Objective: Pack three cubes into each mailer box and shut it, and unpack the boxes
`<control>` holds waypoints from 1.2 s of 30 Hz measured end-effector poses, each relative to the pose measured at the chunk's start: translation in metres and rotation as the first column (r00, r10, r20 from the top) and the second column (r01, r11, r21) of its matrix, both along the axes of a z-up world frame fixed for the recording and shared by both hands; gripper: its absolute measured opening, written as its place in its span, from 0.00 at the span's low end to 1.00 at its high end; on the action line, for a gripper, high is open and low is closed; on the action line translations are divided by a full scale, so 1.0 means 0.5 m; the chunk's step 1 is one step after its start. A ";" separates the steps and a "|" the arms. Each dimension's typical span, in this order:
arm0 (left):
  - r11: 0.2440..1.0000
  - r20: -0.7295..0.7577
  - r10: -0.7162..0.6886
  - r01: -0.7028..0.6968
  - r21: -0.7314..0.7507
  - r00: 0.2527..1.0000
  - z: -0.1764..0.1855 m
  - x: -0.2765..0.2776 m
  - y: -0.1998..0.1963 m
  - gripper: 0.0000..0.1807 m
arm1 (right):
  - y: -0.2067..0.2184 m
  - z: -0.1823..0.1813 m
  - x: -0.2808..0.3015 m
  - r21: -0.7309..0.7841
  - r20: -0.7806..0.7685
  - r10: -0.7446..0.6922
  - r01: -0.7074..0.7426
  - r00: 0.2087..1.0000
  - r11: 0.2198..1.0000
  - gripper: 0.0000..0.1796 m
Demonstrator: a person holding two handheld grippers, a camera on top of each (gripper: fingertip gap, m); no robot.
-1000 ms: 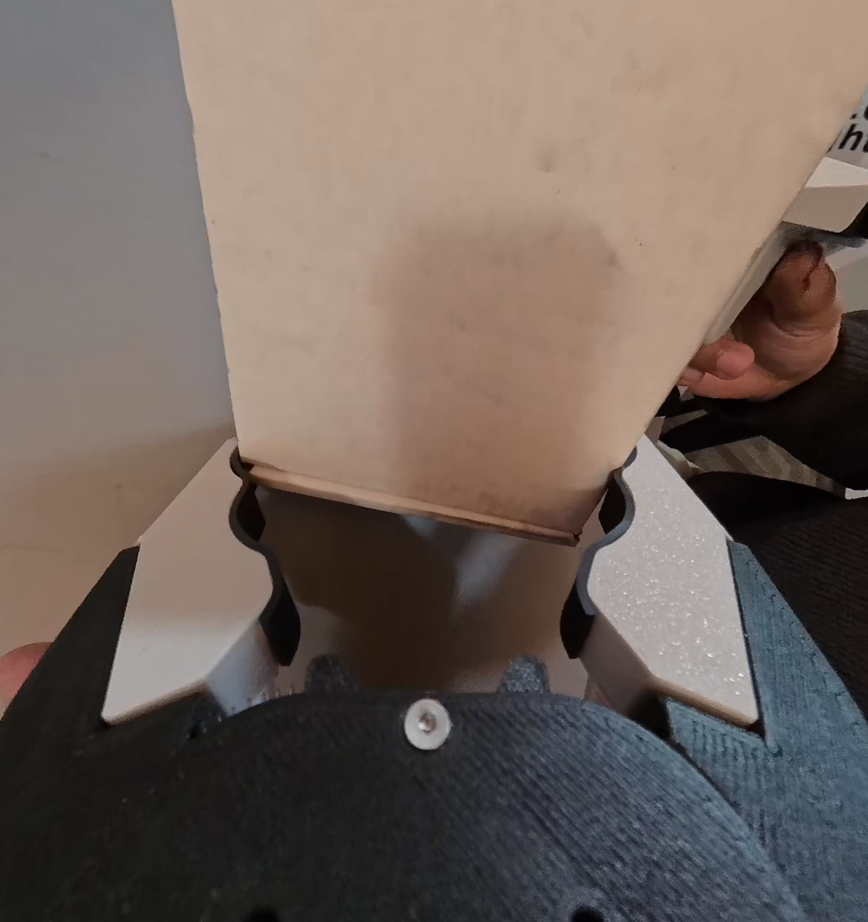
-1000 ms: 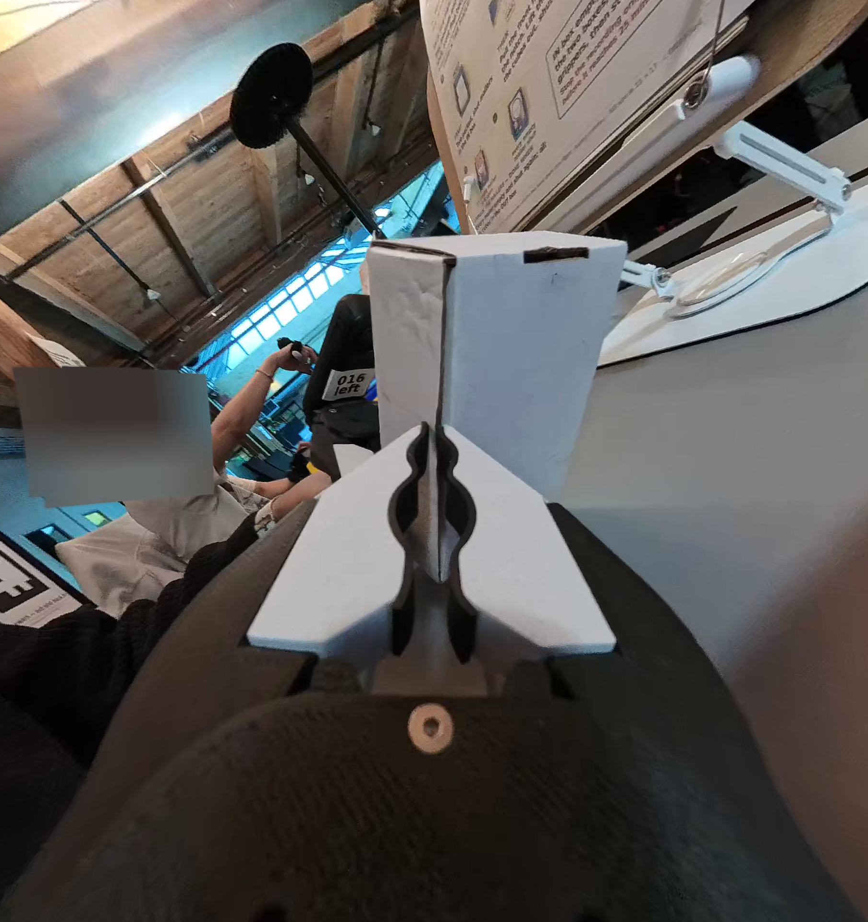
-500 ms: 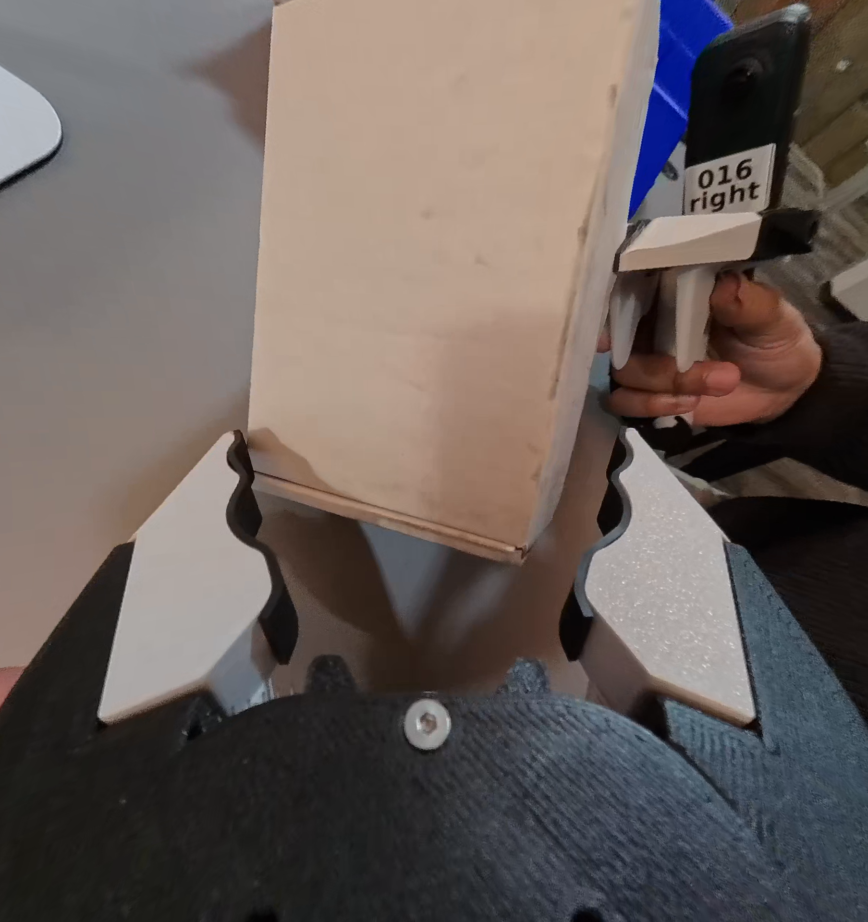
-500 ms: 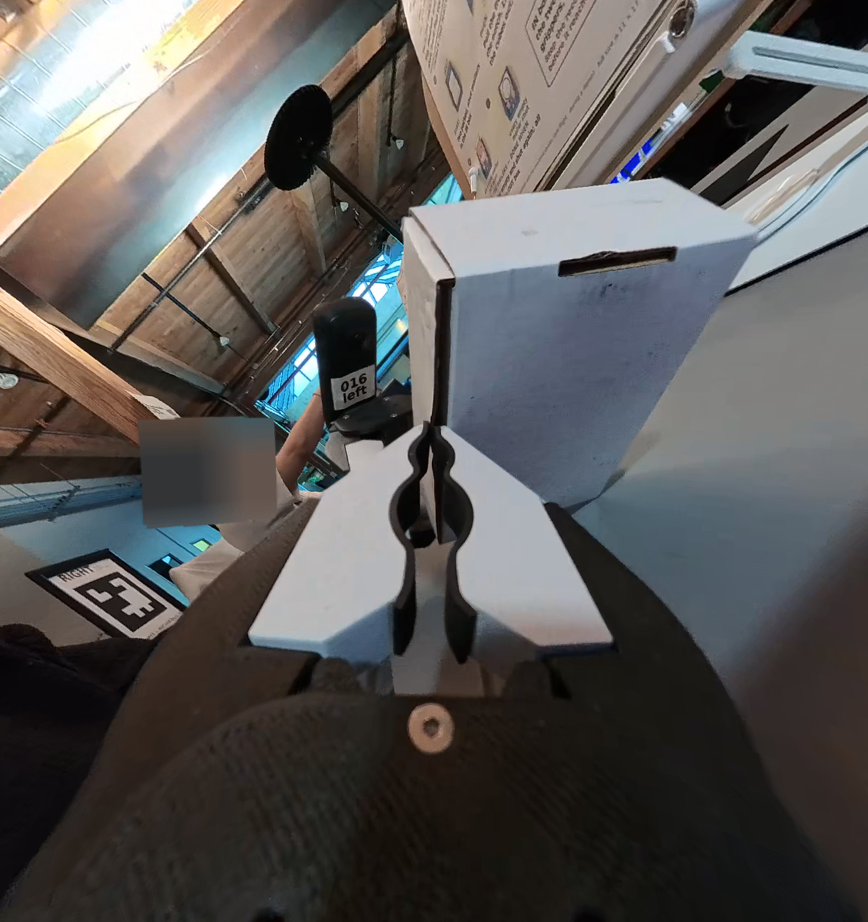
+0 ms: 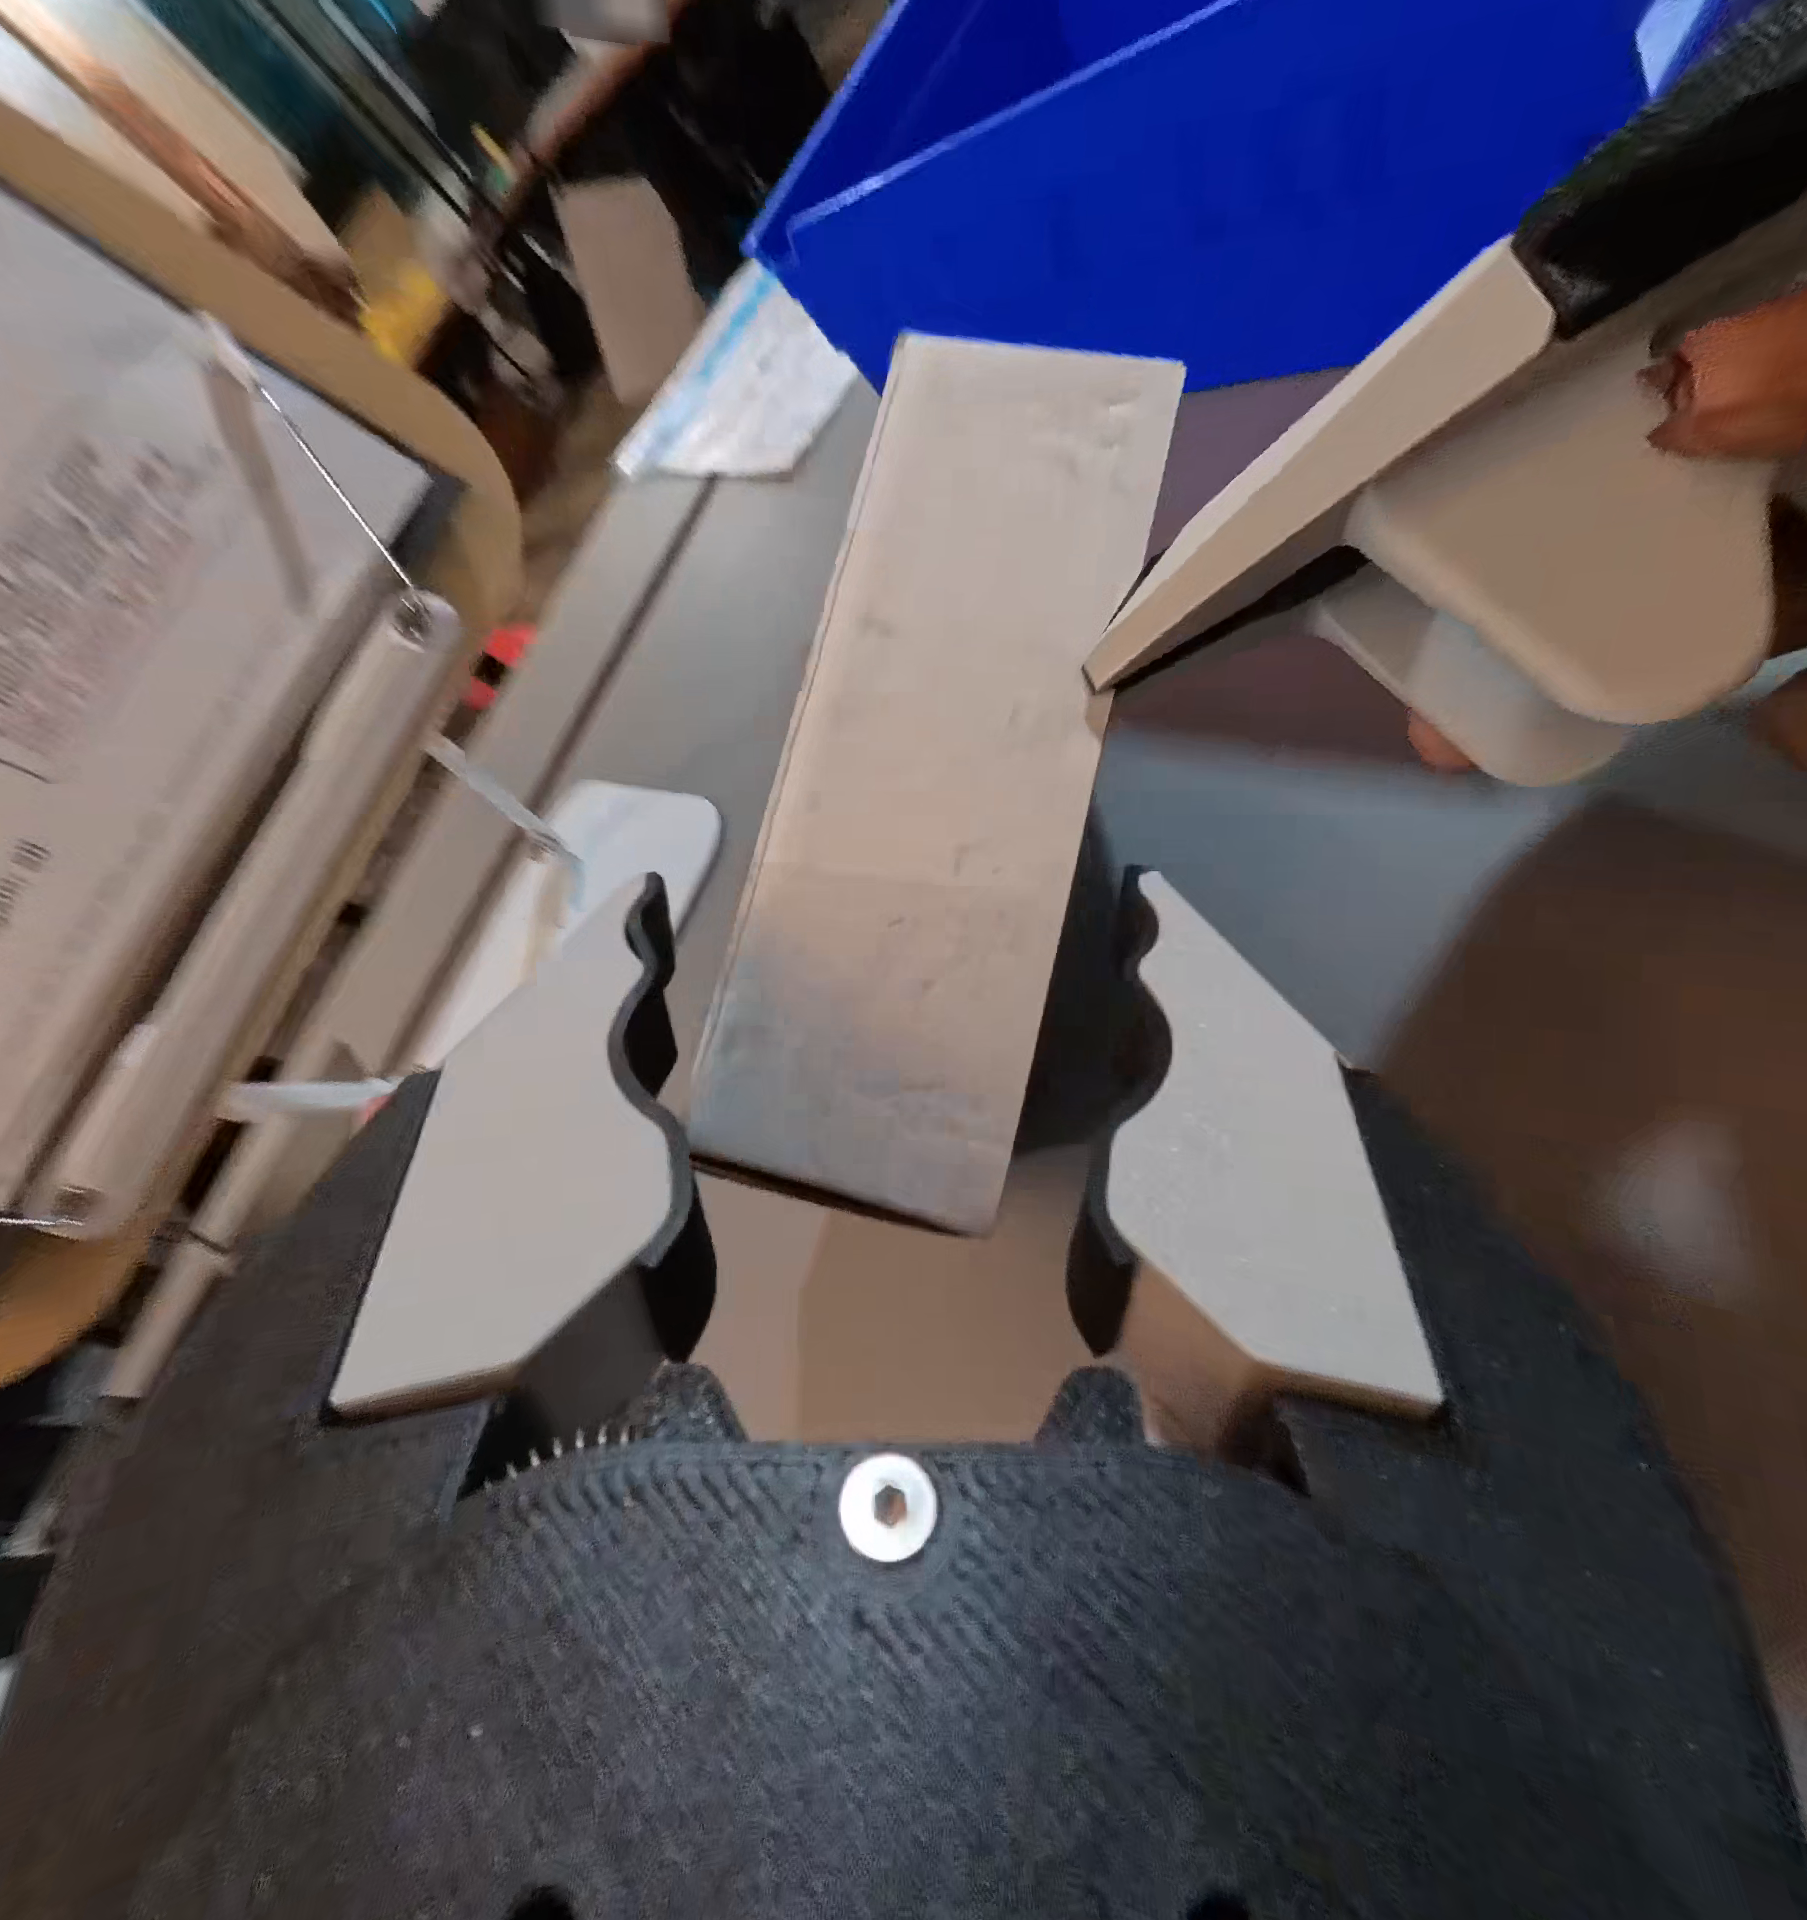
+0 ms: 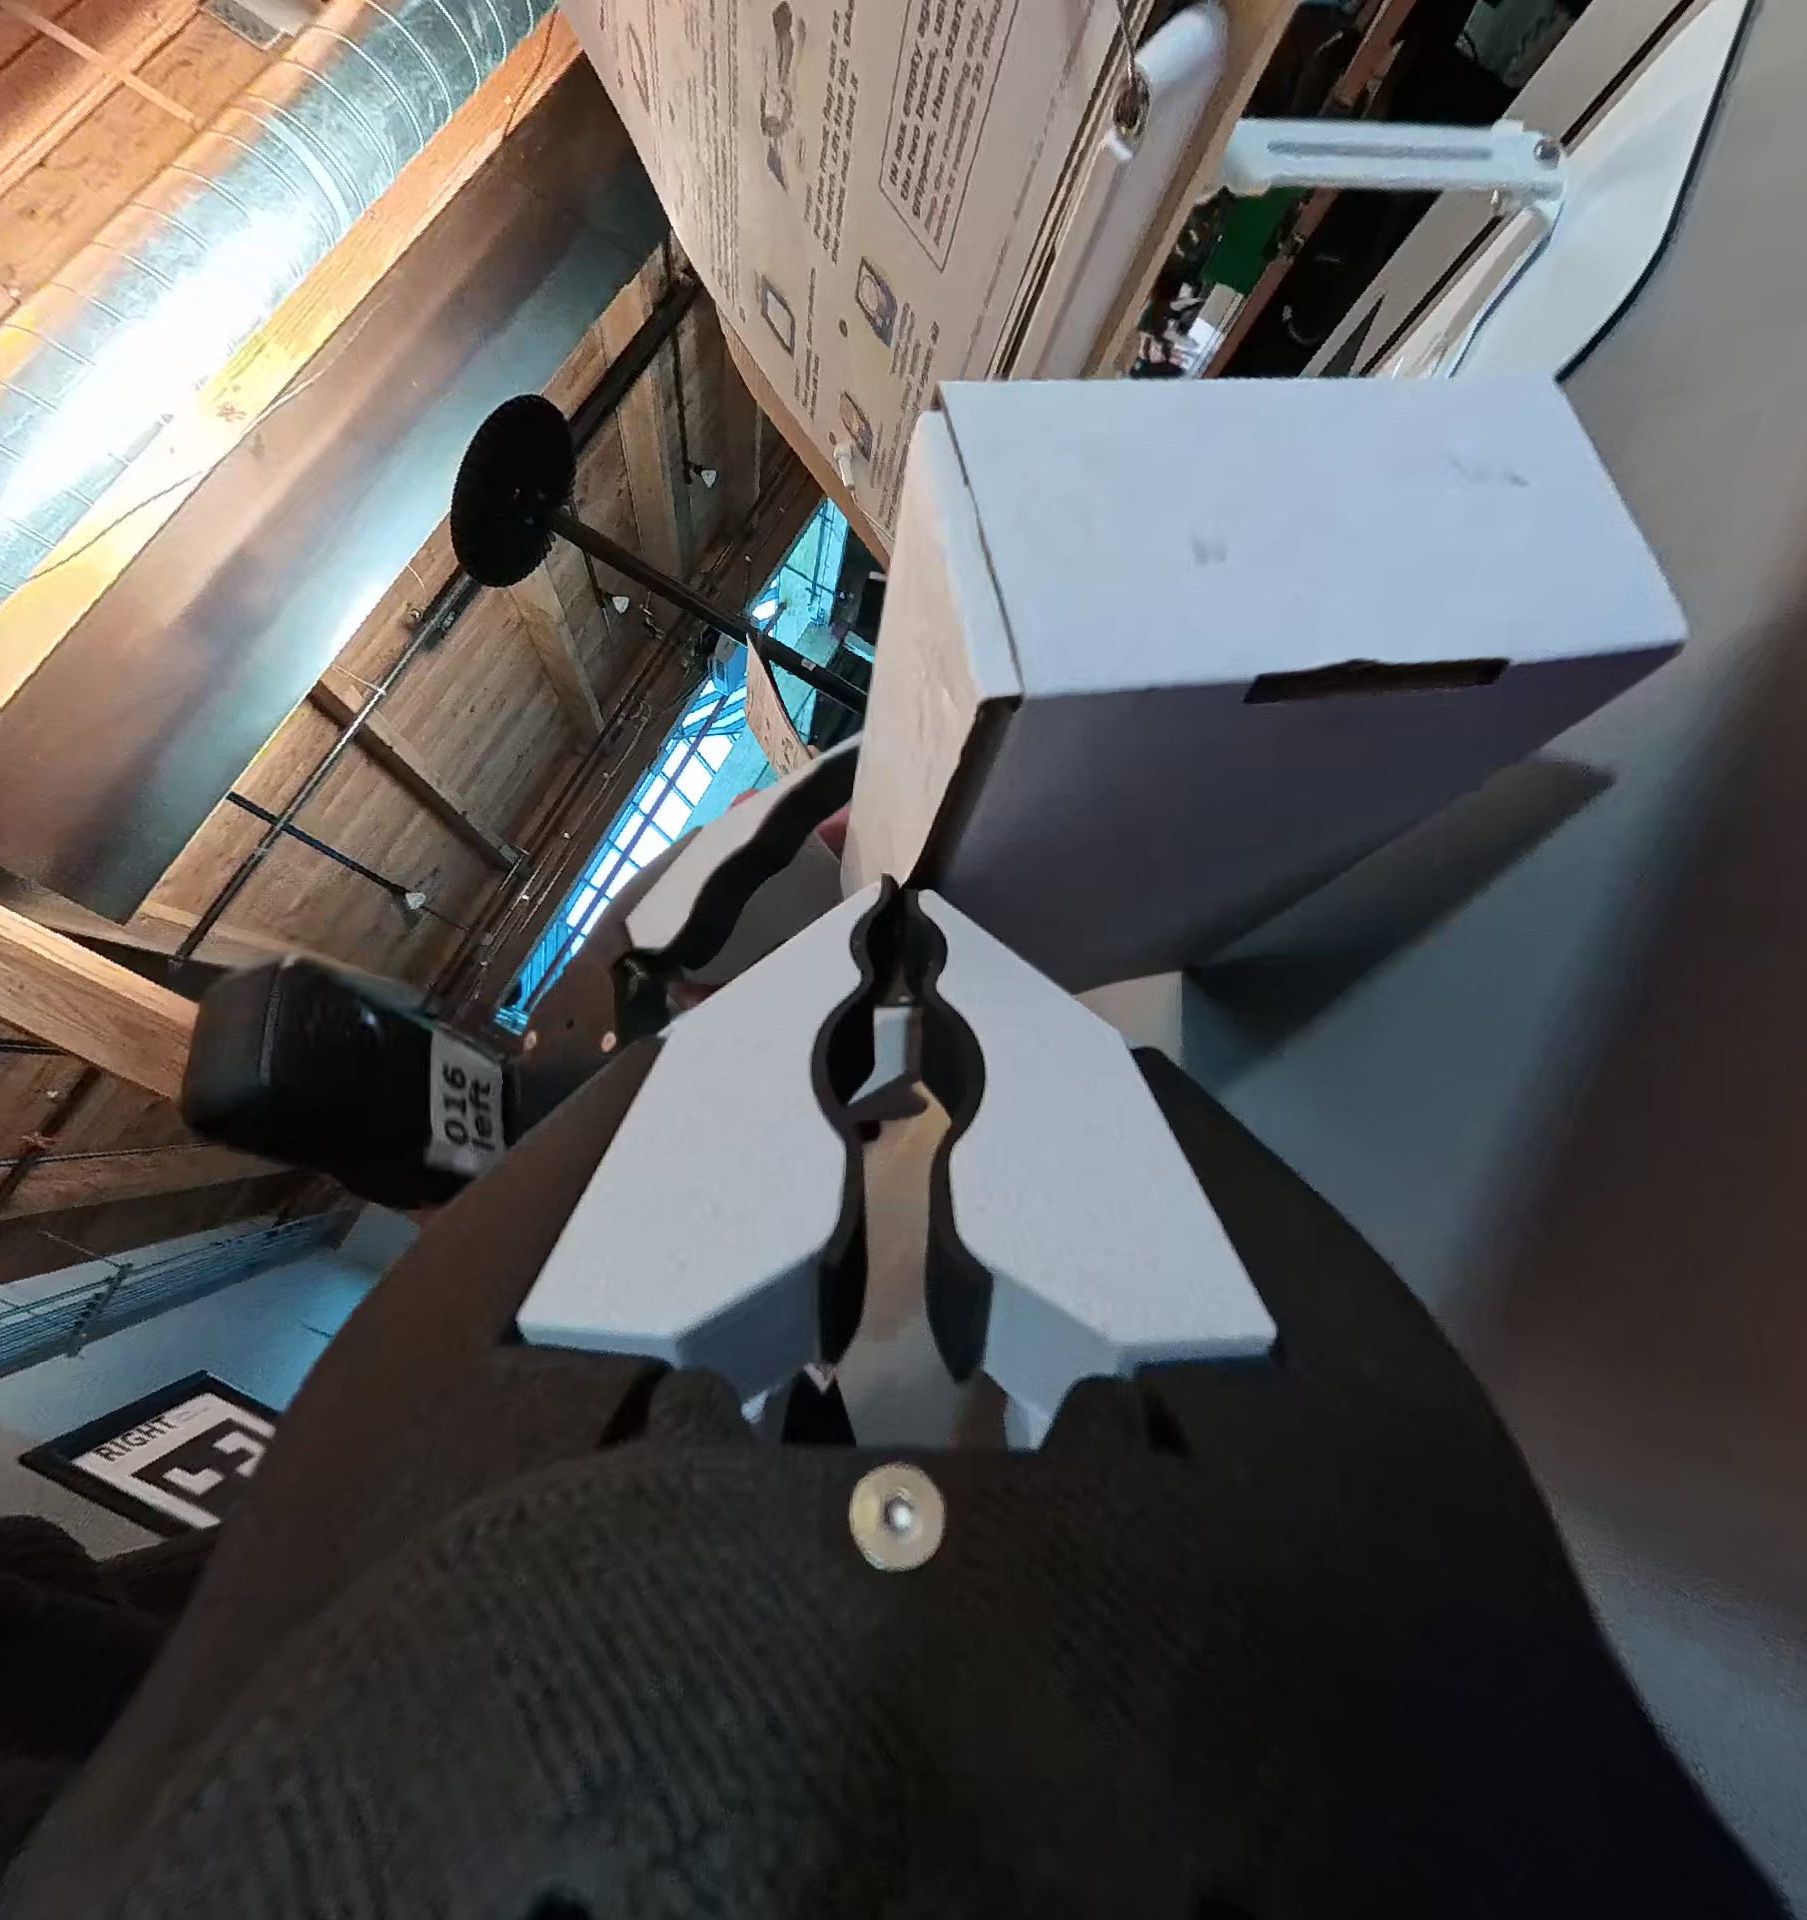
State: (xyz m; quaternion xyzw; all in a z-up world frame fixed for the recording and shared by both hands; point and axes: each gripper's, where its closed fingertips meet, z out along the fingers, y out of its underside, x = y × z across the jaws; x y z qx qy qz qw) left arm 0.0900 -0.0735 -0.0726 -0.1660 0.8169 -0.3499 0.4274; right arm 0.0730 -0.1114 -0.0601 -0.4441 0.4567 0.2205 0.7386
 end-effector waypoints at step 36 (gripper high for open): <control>0.980 -0.029 0.032 -0.026 0.198 0.999 -0.021 -0.007 0.018 0.34 | 0.015 0.035 -0.033 0.002 0.165 -0.008 0.008 0.986 1.000 0.00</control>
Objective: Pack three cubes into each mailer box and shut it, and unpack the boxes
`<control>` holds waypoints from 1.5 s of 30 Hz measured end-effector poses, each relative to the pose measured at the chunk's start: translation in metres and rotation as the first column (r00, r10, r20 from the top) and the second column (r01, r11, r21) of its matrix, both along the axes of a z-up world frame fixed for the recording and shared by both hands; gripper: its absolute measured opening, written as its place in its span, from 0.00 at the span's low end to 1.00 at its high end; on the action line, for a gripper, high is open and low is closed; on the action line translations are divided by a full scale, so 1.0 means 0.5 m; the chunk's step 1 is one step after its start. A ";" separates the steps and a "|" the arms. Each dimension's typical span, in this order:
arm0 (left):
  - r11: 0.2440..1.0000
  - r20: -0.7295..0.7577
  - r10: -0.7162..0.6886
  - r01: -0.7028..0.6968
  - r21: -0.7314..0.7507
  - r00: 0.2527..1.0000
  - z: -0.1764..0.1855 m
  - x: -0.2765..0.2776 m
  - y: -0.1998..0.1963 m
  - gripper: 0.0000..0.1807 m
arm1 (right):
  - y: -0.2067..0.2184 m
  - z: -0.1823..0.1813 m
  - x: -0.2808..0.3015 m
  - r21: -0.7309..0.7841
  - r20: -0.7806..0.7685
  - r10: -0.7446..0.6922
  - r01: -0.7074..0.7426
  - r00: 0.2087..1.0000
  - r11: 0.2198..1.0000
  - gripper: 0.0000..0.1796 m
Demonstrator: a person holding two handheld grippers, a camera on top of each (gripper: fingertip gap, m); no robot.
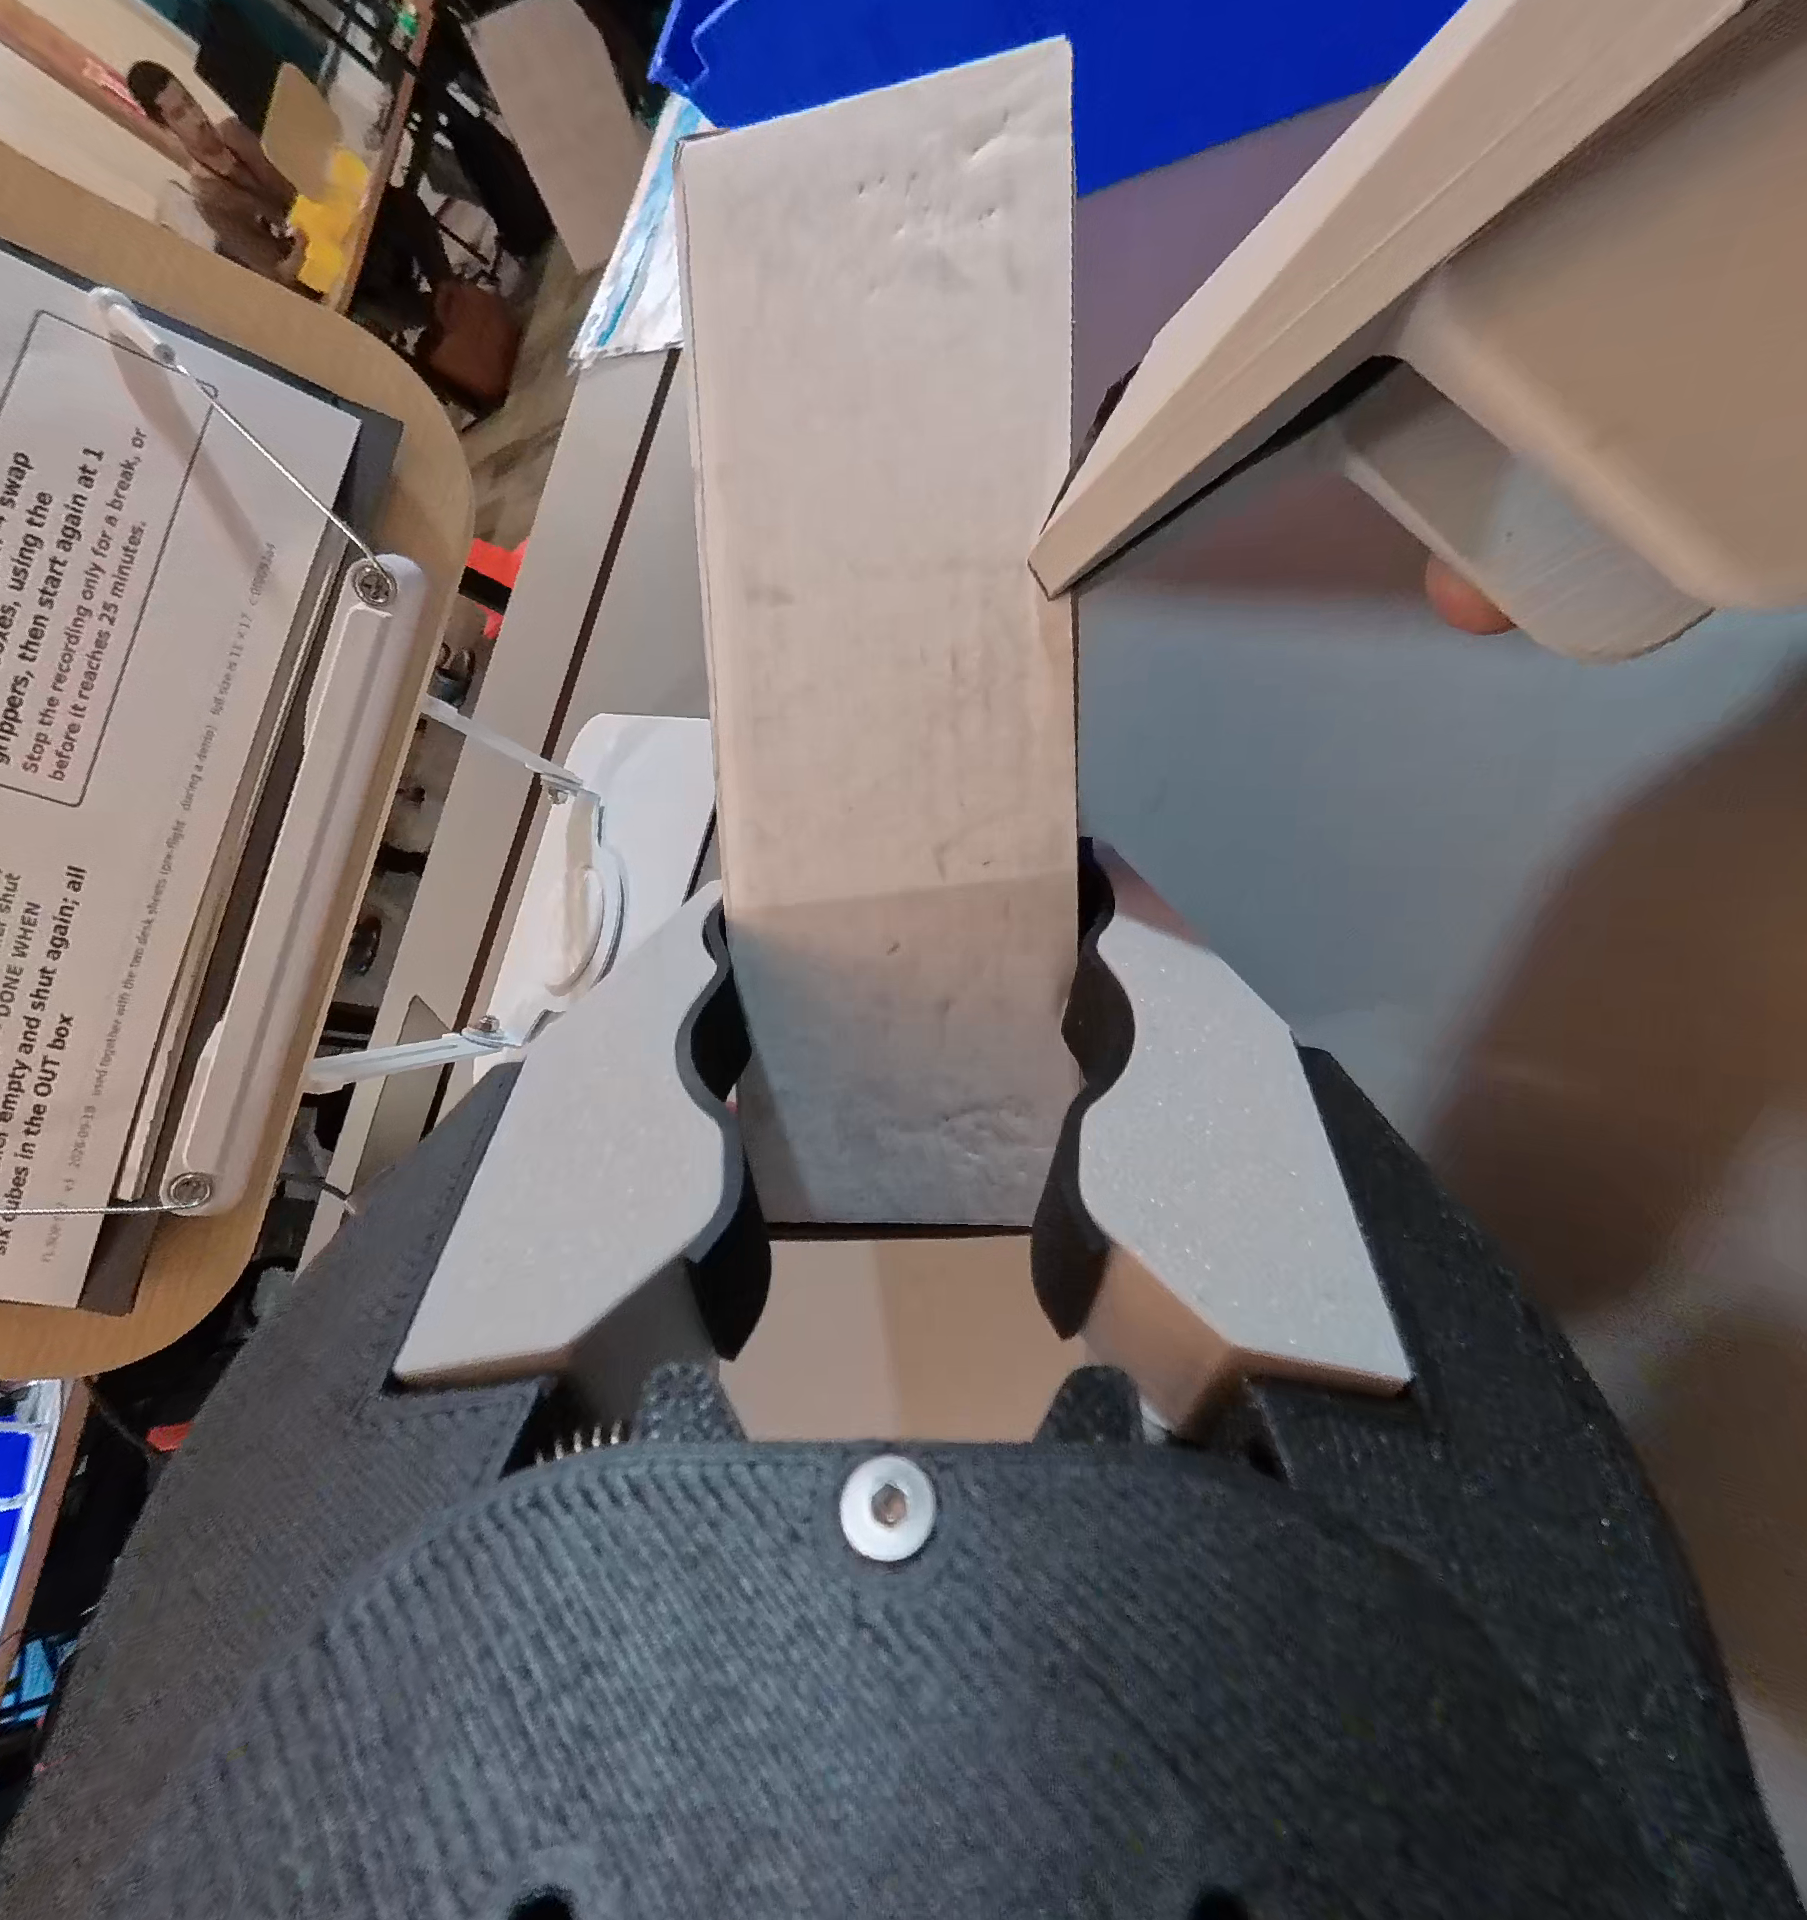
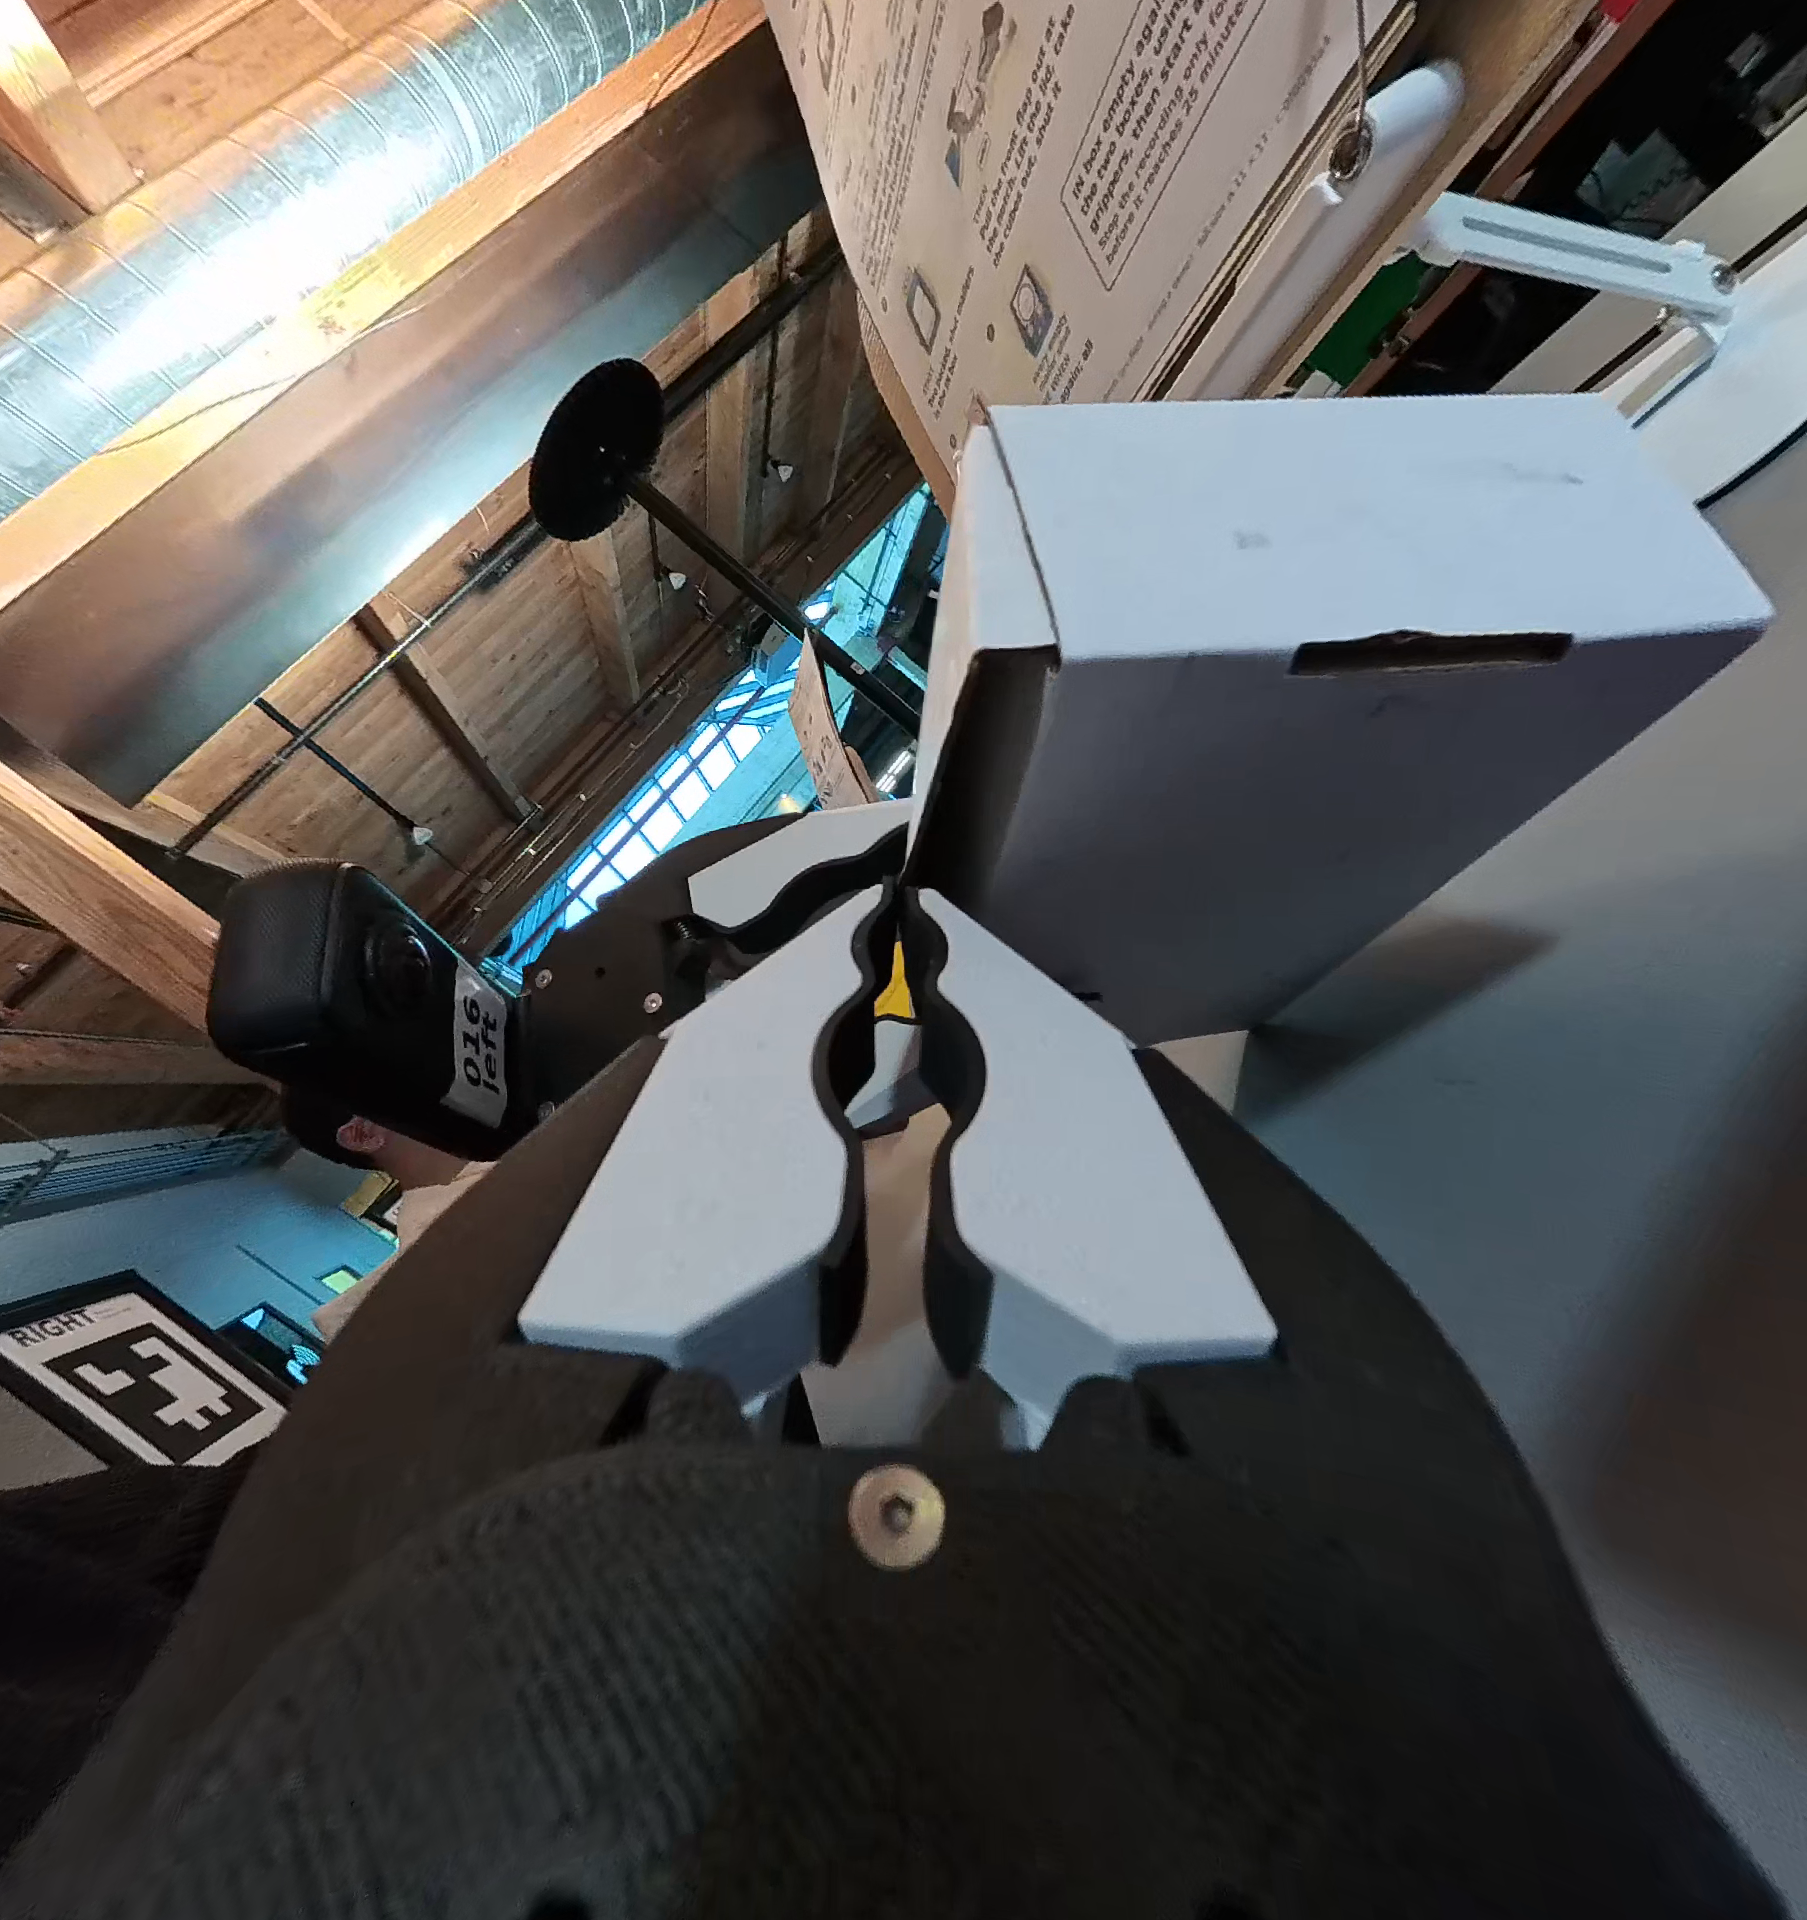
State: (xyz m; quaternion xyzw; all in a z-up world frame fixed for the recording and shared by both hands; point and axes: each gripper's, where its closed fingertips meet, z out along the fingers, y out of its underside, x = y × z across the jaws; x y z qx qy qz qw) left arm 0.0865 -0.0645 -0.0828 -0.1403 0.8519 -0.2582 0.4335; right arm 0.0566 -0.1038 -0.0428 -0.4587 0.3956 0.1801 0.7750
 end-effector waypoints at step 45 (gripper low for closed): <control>0.990 0.128 -0.074 0.057 0.130 0.989 0.062 -0.026 -0.022 0.34 | 0.024 -0.034 0.003 -0.095 -0.065 0.085 -0.091 0.994 0.991 0.00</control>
